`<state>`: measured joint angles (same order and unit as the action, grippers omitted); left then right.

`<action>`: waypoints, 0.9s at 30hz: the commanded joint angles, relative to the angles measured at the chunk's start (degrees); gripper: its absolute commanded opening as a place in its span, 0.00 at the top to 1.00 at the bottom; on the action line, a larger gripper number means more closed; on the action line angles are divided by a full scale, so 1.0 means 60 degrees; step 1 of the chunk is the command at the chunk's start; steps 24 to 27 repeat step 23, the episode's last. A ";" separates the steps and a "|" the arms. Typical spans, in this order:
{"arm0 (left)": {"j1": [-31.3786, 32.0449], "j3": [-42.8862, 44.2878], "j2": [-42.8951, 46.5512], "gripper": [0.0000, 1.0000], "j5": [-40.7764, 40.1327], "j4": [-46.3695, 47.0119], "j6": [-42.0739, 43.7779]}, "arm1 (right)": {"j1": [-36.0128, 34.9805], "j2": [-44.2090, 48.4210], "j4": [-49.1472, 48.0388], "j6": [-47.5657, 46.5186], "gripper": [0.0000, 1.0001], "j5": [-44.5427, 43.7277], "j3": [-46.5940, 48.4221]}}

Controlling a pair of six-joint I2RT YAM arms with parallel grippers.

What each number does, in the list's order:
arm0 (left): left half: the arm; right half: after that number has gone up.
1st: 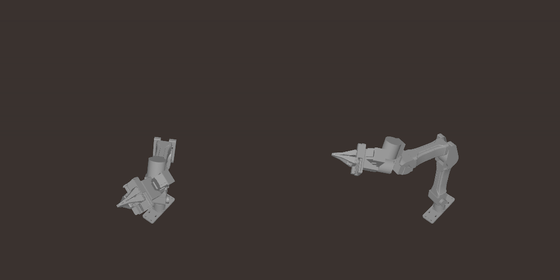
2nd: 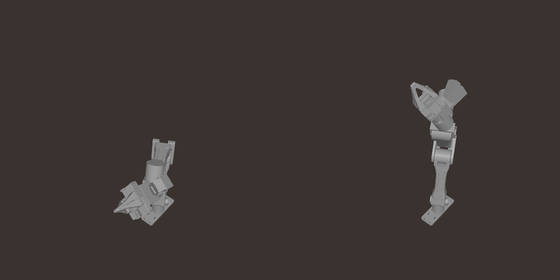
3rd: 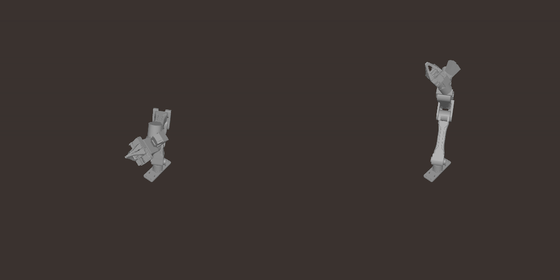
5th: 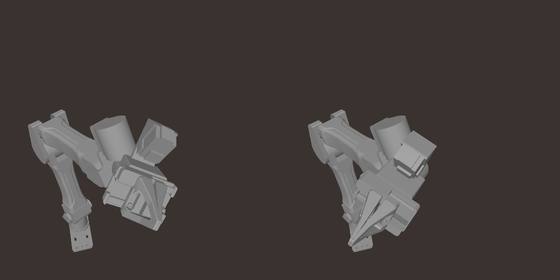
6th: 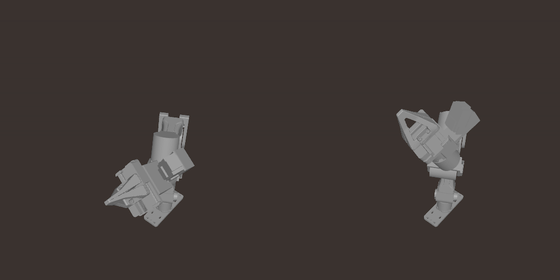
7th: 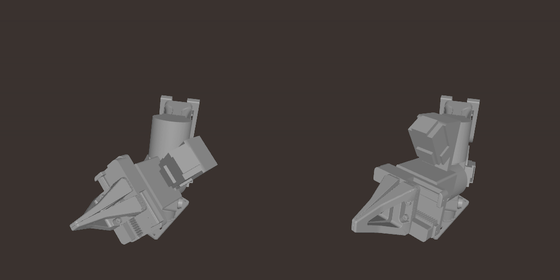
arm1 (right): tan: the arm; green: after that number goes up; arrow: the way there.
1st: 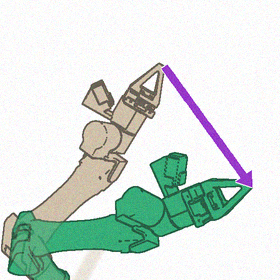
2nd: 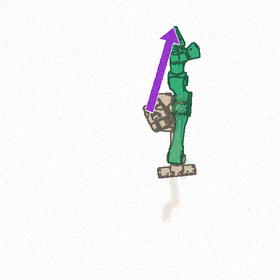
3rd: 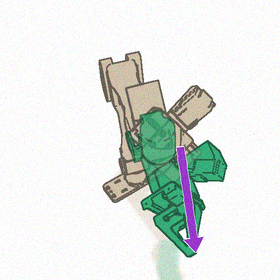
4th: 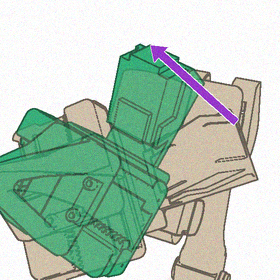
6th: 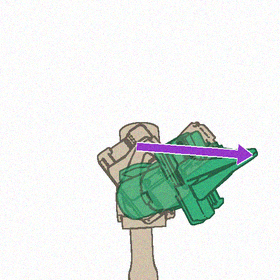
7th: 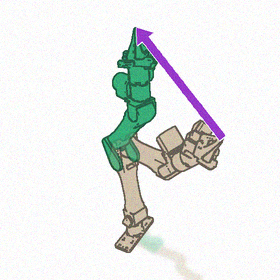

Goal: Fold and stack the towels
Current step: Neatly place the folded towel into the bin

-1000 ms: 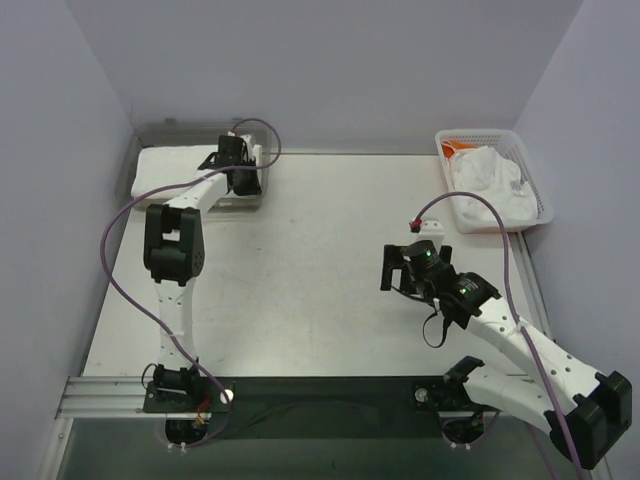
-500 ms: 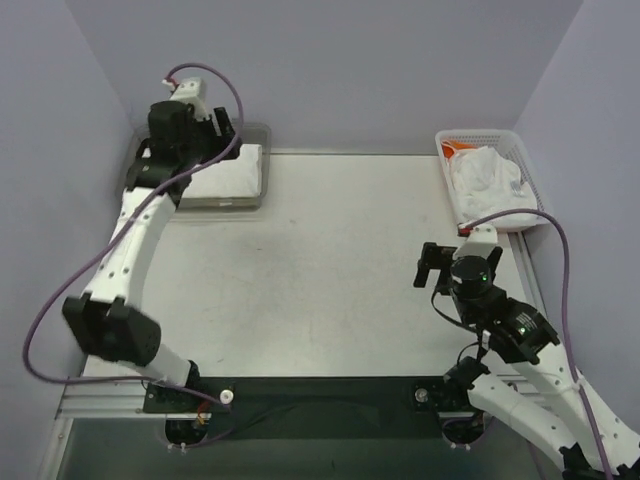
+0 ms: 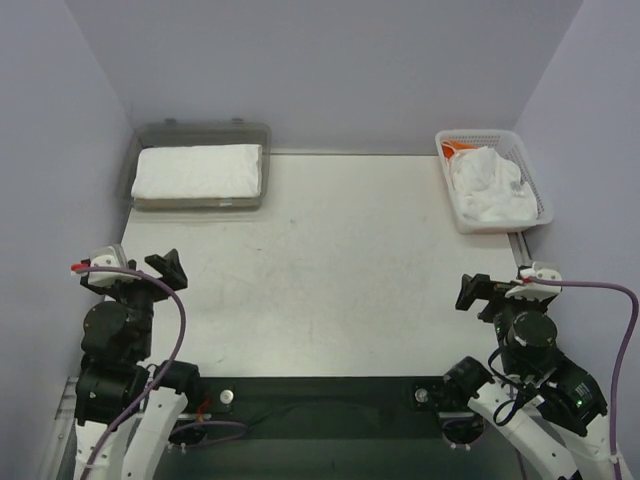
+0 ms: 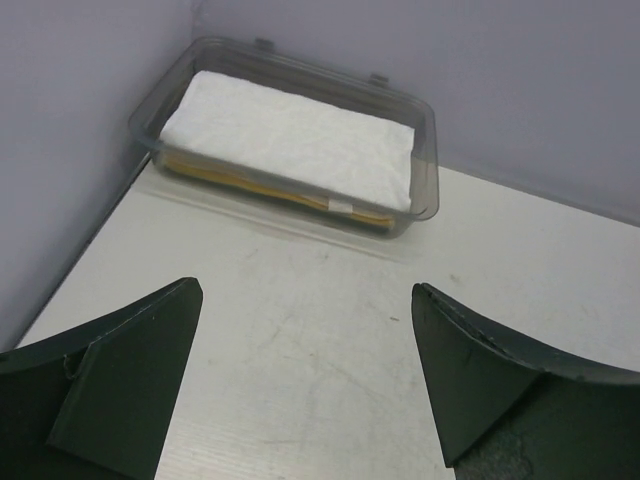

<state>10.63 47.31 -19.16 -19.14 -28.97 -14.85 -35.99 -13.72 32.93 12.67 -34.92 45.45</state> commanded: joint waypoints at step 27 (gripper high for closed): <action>-0.0029 -0.2391 0.3544 0.03 -0.0722 -0.0973 -0.0777 | 0.0065 0.0587 0.0254 -0.0016 0.00 -0.0934 -0.0705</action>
